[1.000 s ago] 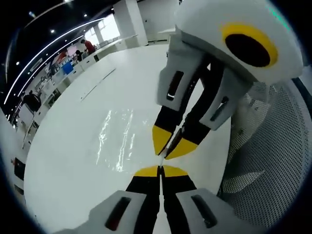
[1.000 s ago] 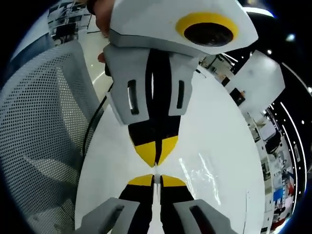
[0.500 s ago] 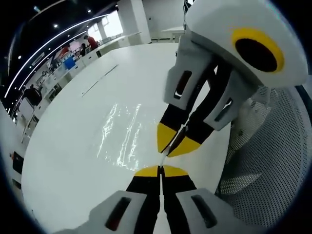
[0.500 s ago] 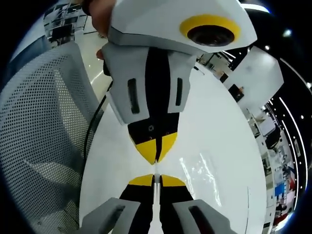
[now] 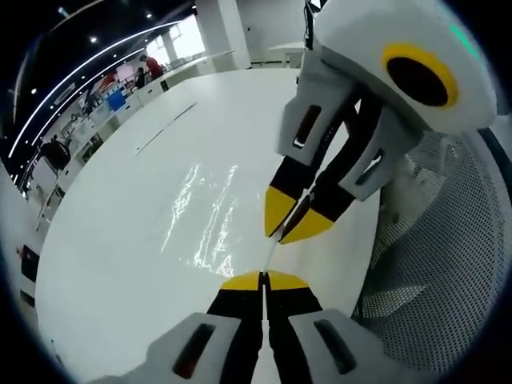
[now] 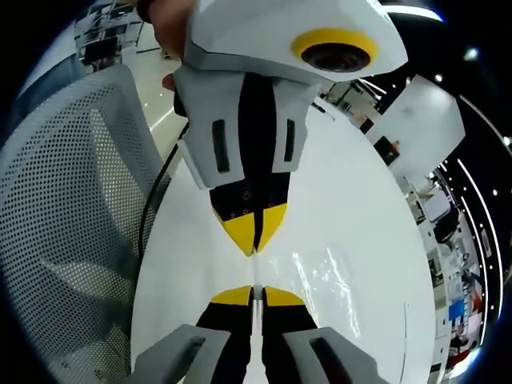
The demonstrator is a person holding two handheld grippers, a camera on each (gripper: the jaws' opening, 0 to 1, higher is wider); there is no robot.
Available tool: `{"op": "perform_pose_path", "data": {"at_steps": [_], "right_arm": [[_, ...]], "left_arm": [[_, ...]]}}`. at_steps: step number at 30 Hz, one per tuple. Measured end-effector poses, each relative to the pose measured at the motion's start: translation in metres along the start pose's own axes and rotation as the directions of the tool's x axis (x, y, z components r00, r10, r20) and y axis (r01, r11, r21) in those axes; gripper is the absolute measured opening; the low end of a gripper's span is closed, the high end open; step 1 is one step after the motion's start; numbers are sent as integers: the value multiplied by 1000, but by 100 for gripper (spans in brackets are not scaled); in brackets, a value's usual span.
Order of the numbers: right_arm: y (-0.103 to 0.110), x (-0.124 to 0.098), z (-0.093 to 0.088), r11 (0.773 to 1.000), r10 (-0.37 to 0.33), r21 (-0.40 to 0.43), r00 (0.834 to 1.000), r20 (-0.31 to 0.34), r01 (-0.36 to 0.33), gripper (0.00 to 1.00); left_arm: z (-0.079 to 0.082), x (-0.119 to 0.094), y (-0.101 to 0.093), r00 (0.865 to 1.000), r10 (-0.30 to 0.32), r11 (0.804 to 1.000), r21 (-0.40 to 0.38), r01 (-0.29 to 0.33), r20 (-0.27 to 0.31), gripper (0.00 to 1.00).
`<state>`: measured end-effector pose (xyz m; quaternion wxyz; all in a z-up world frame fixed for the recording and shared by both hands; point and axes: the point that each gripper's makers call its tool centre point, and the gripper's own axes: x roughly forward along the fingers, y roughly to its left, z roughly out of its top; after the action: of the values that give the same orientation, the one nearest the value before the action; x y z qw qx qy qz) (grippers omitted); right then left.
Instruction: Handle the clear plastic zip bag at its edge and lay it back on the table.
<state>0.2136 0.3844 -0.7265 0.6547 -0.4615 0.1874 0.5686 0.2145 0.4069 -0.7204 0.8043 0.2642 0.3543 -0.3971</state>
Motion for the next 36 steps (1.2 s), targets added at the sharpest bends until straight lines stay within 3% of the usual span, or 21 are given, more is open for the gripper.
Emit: {"op": "perform_pose_path", "data": {"at_steps": [36], "right_arm": [[1,-8,-14,1000,-11,11,1000,-22,11,0]], "left_arm": [[-11,-1,8,1000,18,1000,-18,-18,-25,0]]}}
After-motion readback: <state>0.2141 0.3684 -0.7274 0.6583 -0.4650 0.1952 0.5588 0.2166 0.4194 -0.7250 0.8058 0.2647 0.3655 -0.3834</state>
